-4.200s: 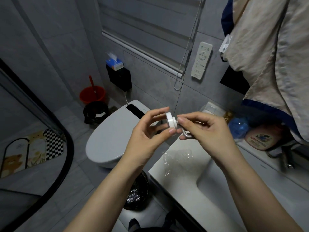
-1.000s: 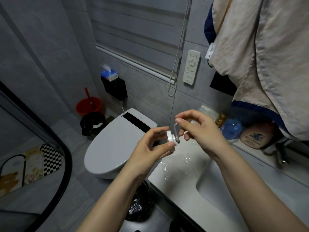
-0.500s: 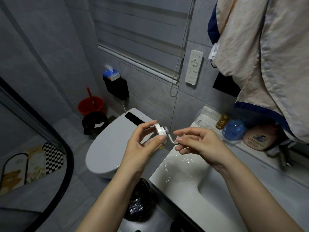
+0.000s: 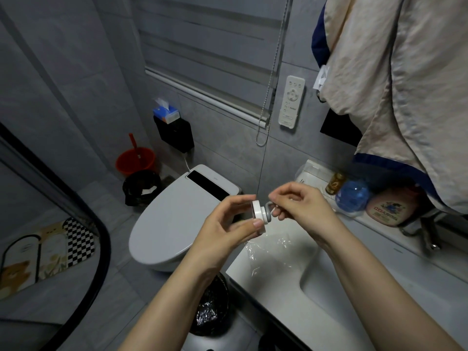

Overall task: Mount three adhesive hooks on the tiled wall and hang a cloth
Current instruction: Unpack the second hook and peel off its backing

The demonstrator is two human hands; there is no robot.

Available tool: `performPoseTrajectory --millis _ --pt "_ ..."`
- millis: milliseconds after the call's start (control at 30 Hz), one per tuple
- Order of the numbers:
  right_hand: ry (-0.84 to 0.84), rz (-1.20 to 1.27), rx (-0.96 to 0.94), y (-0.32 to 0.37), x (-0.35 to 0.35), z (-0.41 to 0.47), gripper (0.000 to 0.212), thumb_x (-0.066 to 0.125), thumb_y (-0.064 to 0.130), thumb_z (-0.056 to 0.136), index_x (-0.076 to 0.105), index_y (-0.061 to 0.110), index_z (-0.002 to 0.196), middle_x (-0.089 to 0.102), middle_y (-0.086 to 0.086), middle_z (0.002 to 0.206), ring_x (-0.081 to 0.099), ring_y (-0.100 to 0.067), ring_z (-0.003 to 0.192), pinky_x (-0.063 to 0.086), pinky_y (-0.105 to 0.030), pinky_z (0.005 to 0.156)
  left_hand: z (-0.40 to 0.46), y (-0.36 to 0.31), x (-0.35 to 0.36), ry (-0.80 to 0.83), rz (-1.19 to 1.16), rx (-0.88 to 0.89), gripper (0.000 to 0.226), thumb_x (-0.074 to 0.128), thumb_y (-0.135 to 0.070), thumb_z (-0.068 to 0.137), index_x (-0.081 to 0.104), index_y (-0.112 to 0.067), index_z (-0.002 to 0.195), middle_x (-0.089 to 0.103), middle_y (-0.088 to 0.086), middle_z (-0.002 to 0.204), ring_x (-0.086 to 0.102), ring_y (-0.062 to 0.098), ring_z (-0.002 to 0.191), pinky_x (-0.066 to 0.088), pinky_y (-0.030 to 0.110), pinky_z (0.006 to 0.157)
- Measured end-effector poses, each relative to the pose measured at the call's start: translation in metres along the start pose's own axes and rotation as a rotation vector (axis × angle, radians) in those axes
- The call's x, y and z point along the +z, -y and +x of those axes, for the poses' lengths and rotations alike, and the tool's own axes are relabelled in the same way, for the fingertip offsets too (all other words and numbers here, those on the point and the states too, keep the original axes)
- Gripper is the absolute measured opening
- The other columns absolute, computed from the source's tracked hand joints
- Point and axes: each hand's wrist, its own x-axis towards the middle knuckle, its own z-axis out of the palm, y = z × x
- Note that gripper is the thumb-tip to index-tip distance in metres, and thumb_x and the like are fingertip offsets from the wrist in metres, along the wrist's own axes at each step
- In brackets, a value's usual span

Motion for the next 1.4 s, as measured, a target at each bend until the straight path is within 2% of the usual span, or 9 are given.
performPoseTrajectory --millis 100,200,400,467,667,800,933,1200,1400 --pt "0.051 0.064 0.076 -0.003 -0.001 -0.007 0.017 0.067 0.008 0.090 0.070 -0.008 0.089 0.069 -0.017 0.071 0.067 -0.014 0.057 0.056 -0.019 0.058 0.002 -0.004 -0.004 -0.076 0.008 0.038 0.045 0.080 -0.009 0.075 0.067 -0.019 0.117 0.065 0.012 0.122 0.069 0.023 0.107 0.056 0.031 0.084" --pt "0.107 0.134 0.122 -0.001 -0.001 -0.016 0.010 0.072 0.003 0.084 0.072 -0.005 0.090 0.073 -0.020 0.076 0.071 -0.017 0.064 0.058 -0.019 0.061 0.004 -0.010 -0.008 -0.109 0.074 0.091 0.048 0.079 -0.011 0.076 0.063 -0.017 0.120 0.065 0.011 0.122 0.070 0.015 0.103 0.057 0.031 0.086" --pt "0.166 0.252 0.101 0.010 0.005 -0.027 0.022 0.069 0.001 0.084 0.070 0.005 0.105 0.069 -0.012 0.067 0.064 -0.014 0.051 0.052 -0.019 0.050 0.007 -0.014 -0.009 -0.107 0.238 0.129 0.044 0.075 -0.003 0.082 0.062 -0.017 0.121 0.065 0.007 0.124 0.072 0.015 0.101 0.057 0.032 0.090" --pt "0.149 0.301 0.059 0.016 0.008 -0.025 0.021 0.066 0.005 0.087 0.067 0.007 0.108 0.066 -0.010 0.065 0.061 -0.013 0.048 0.050 -0.020 0.048 0.007 -0.013 -0.006 -0.087 0.243 0.121 0.043 0.075 -0.004 0.082 0.063 -0.018 0.121 0.066 0.007 0.123 0.071 0.015 0.102 0.055 0.035 0.095" --pt "0.002 0.335 -0.003 0.020 0.009 -0.007 0.004 0.064 0.008 0.090 0.065 0.009 0.094 0.058 -0.001 0.064 0.052 -0.012 0.053 0.047 -0.020 0.054 0.003 -0.014 0.008 -0.002 0.240 0.118 0.043 0.073 0.003 0.082 0.063 -0.011 0.121 0.067 0.009 0.118 0.070 0.010 0.100 0.054 0.017 0.079" --pt "-0.021 0.353 0.023 0.013 0.007 -0.001 0.012 0.056 -0.005 0.092 0.062 0.004 0.095 0.060 -0.007 0.070 0.055 -0.012 0.058 0.049 -0.022 0.061 0.002 -0.012 0.011 0.038 0.176 0.087 0.044 0.072 0.003 0.083 0.062 -0.011 0.124 0.067 0.007 0.120 0.071 0.016 0.100 0.055 0.021 0.080" --pt "0.006 0.344 0.104 0.003 0.008 -0.005 0.005 0.057 0.000 0.093 0.060 -0.003 0.097 0.062 -0.010 0.072 0.058 -0.012 0.057 0.050 -0.020 0.058 0.004 -0.011 0.008 -0.008 0.122 0.101 0.043 0.071 0.001 0.083 0.062 -0.013 0.123 0.070 0.003 0.115 0.071 0.022 0.101 0.056 0.027 0.083" --pt "0.160 0.490 0.168 0.009 0.003 -0.022 0.014 0.063 0.001 0.086 0.064 -0.001 0.100 0.071 -0.013 0.069 0.070 -0.011 0.059 0.057 -0.017 0.056 0.011 -0.010 0.000 -0.113 0.228 0.163 0.045 0.075 -0.001 0.082 0.061 -0.012 0.123 0.065 0.011 0.123 0.071 0.012 0.102 0.054 0.032 0.097" --pt "-0.008 0.261 0.007 0.019 0.006 -0.004 0.010 0.068 0.011 0.089 0.067 0.004 0.096 0.062 -0.004 0.063 0.056 -0.008 0.052 0.049 -0.017 0.055 0.007 -0.005 0.009 -0.007 0.223 0.112 0.045 0.075 0.003 0.080 0.063 -0.012 0.121 0.066 0.010 0.121 0.070 0.016 0.104 0.055 0.022 0.083"
